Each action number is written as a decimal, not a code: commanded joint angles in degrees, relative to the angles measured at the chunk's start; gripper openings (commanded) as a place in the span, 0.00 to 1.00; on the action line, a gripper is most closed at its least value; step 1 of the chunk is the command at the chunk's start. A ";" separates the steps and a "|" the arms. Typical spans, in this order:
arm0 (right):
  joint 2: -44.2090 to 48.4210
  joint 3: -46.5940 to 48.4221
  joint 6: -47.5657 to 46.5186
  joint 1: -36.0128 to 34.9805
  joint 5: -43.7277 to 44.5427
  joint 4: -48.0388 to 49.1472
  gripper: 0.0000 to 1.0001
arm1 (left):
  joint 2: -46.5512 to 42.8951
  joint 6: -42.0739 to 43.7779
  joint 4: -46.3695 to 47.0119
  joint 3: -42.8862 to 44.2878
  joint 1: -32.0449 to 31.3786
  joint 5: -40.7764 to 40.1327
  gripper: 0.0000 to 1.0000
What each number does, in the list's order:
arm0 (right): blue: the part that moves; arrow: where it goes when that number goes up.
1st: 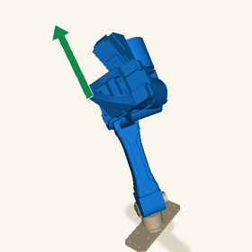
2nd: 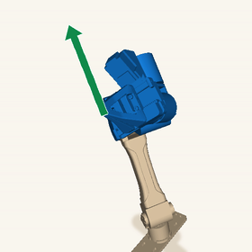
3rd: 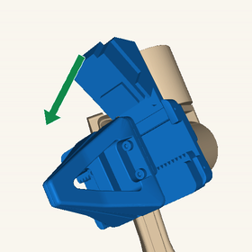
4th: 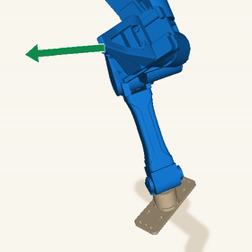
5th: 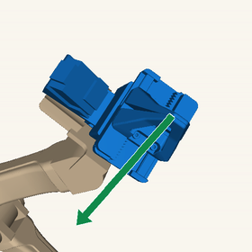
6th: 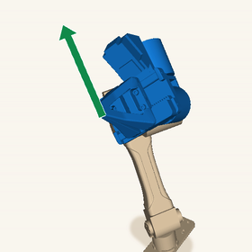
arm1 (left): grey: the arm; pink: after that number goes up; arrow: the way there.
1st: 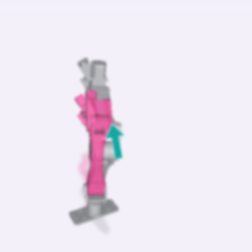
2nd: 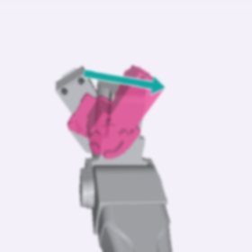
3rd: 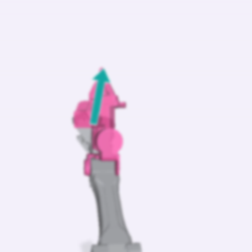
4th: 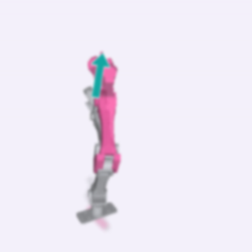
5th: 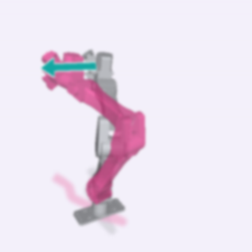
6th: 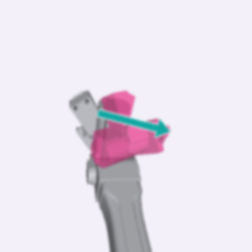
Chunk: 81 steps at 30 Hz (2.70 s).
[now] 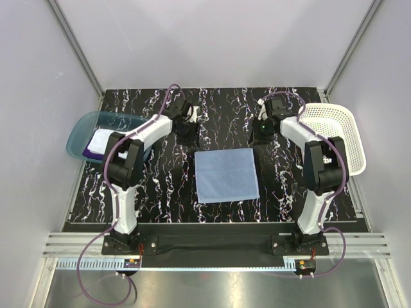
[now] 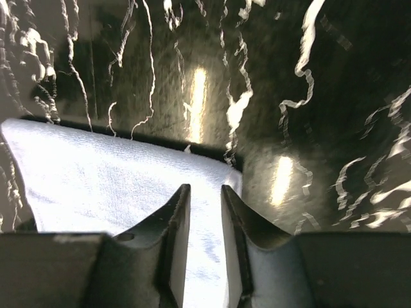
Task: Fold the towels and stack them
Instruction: Fold the towel
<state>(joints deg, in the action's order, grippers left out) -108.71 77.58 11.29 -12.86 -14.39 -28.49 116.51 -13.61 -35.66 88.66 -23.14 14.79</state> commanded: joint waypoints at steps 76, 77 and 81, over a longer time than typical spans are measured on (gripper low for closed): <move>-28.49 31.67 -44.69 10.40 -34.74 -30.92 0.55 | 16.12 36.19 -20.59 21.20 4.15 19.48 0.48; -28.75 31.67 -44.69 10.40 -34.74 -30.84 0.55 | 16.12 36.37 -21.11 21.20 4.15 19.75 0.48; -29.63 32.46 -44.60 10.23 -35.53 -31.19 0.51 | 16.12 37.07 -21.99 20.85 4.15 19.32 0.48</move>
<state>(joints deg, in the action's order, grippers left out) -136.84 107.87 -31.68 -2.70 -49.89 -58.72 134.34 21.21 -54.87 110.93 -19.18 33.95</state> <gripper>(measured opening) 0.518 0.482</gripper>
